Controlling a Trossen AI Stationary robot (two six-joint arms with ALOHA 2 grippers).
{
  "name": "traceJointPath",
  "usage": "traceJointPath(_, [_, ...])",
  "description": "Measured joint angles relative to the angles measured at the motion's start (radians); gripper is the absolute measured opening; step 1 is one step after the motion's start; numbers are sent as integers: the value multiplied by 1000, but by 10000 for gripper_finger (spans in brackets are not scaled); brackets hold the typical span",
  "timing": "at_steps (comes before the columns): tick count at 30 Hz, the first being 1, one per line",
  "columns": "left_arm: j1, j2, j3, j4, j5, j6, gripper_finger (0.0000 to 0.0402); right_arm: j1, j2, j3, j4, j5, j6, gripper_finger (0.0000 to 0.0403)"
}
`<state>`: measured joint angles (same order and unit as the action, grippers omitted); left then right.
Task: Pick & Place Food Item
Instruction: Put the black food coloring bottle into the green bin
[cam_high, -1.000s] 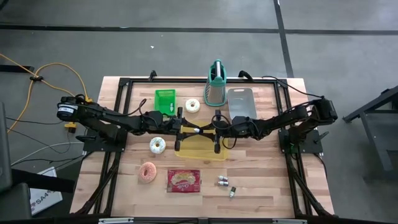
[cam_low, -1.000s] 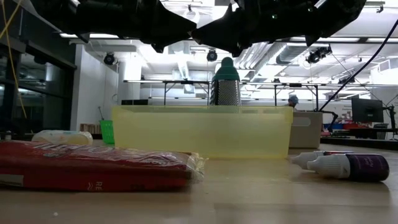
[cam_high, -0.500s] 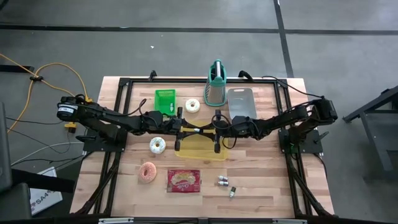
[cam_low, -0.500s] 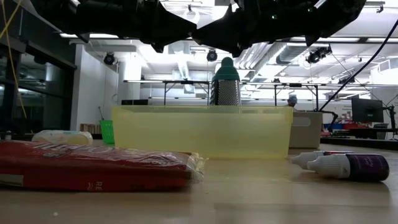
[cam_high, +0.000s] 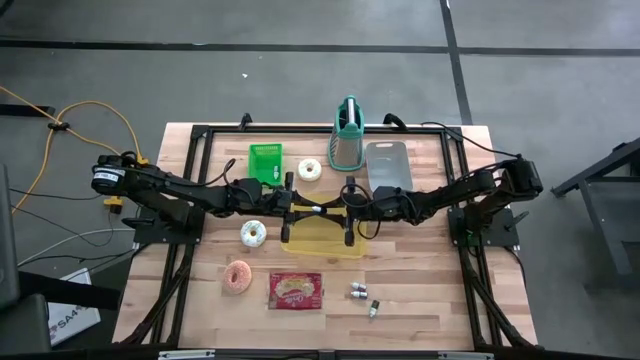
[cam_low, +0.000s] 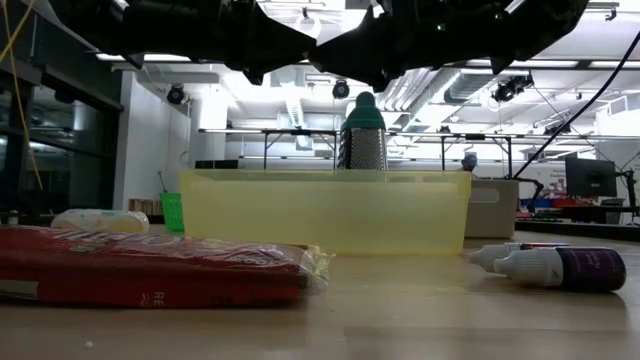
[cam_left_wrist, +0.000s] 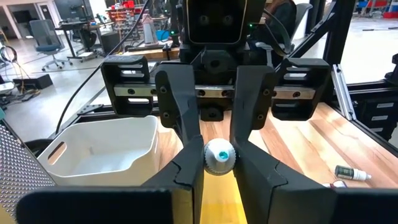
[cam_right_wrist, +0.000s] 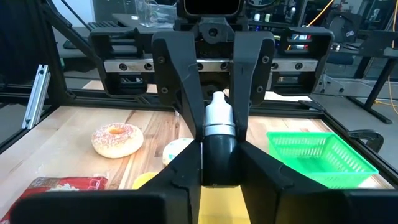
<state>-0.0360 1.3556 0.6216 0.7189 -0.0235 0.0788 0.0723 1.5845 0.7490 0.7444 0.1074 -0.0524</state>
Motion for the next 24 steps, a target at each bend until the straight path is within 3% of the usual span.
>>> traceJointPath(9, [0,0,0,-3,0,-1,65,0,0,0,-23,4,2,138])
traceJointPath(14, [1,0,0,-4,-8,-7,65,0,0,1,-94,90,7,151])
traceJointPath(18, [3,-12,-1,-29,-108,-29,65,0,-1,0,-185,159,58,156])
traceJointPath(24, [48,-70,-1,-172,-254,-99,65,1,-1,1,-254,148,117,156])
